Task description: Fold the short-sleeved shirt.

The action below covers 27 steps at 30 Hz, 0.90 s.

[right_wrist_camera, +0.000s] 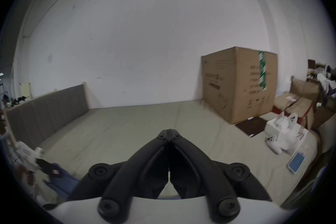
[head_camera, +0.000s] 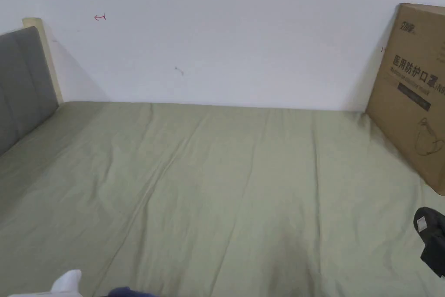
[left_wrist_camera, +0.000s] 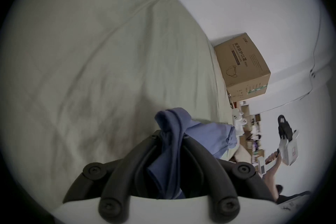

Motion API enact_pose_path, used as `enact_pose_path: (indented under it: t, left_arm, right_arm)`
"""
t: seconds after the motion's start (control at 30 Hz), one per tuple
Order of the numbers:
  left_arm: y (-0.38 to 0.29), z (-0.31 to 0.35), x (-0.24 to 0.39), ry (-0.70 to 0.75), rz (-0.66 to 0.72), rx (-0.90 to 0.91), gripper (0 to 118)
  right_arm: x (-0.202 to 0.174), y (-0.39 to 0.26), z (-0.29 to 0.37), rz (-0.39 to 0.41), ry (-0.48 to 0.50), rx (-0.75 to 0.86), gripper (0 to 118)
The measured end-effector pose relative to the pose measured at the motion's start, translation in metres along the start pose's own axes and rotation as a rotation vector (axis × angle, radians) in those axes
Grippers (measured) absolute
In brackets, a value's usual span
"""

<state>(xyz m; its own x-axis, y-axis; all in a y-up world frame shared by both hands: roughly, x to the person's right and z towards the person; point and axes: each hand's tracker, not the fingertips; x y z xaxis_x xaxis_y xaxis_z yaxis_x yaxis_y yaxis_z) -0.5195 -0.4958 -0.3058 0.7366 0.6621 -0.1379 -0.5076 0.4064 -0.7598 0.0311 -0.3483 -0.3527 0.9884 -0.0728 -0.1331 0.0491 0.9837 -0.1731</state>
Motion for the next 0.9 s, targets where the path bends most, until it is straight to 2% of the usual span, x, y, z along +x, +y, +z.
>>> enact_pose_path:
  t: [0.1, 0.13, 0.17, 0.23, 0.3, 0.37, 0.47, 0.5, 0.53, 0.57, 0.6, 0.63, 0.8, 0.9]
  left_arm:
    - [0.006, 0.031, 0.036, 0.126, -0.082, 0.050, 10]
    - [0.008, 0.040, 0.046, 0.183, -0.109, 0.064, 10]
    - [0.010, 0.045, 0.055, 0.238, -0.138, 0.067, 11]
    - [0.015, 0.051, 0.075, 0.440, -0.223, 0.074, 11]
    - [0.009, 0.046, 0.104, 0.554, -0.246, 0.082, 11]
    - [0.010, 0.029, 0.118, 0.462, -0.225, 0.053, 11]
    - [0.004, -0.013, 0.154, 0.237, -0.111, -0.049, 11]
    - [0.003, -0.031, 0.164, 0.165, -0.076, -0.081, 16]
    - [0.002, -0.050, 0.175, 0.109, -0.046, -0.112, 29]
    - [0.000, -0.065, 0.185, 0.066, -0.028, -0.143, 62]
    - [-0.002, -0.080, 0.197, 0.031, -0.037, -0.177, 89]
    - [-0.006, -0.095, 0.212, -0.009, -0.044, -0.203, 102]
    - [-0.011, -0.098, 0.251, -0.018, -0.229, -0.193, 101]
    - [-0.010, -0.086, 0.249, 0.091, -0.337, -0.132, 98]
  right_arm:
    - [0.007, 0.004, -0.017, 0.004, -0.117, 0.018, 0]
    - [0.012, 0.005, -0.021, 0.009, -0.128, 0.044, 0]
    - [0.016, 0.006, -0.024, 0.007, -0.134, 0.060, 0]
    - [0.022, 0.013, -0.027, 0.009, -0.133, 0.042, 0]
    - [0.028, 0.016, -0.021, -0.042, -0.067, 0.039, 0]
    - [0.029, 0.017, -0.014, -0.040, -0.040, 0.033, 0]
    - [0.025, 0.015, -0.002, -0.008, -0.012, 0.026, 0]
    - [0.025, 0.014, 0.002, -0.007, 0.006, 0.024, 0]
    - [0.023, 0.012, 0.005, -0.014, 0.026, 0.019, 0]
    - [0.023, 0.012, 0.007, -0.020, 0.039, 0.012, 0]
    - [0.023, 0.012, 0.010, -0.024, 0.050, 0.007, 0]
    - [0.024, 0.012, 0.012, -0.027, 0.061, 0.002, 0]
    - [0.033, 0.010, 0.018, -0.019, 0.079, -0.012, 0]
    - [0.041, 0.007, 0.019, -0.010, 0.071, -0.015, 0]
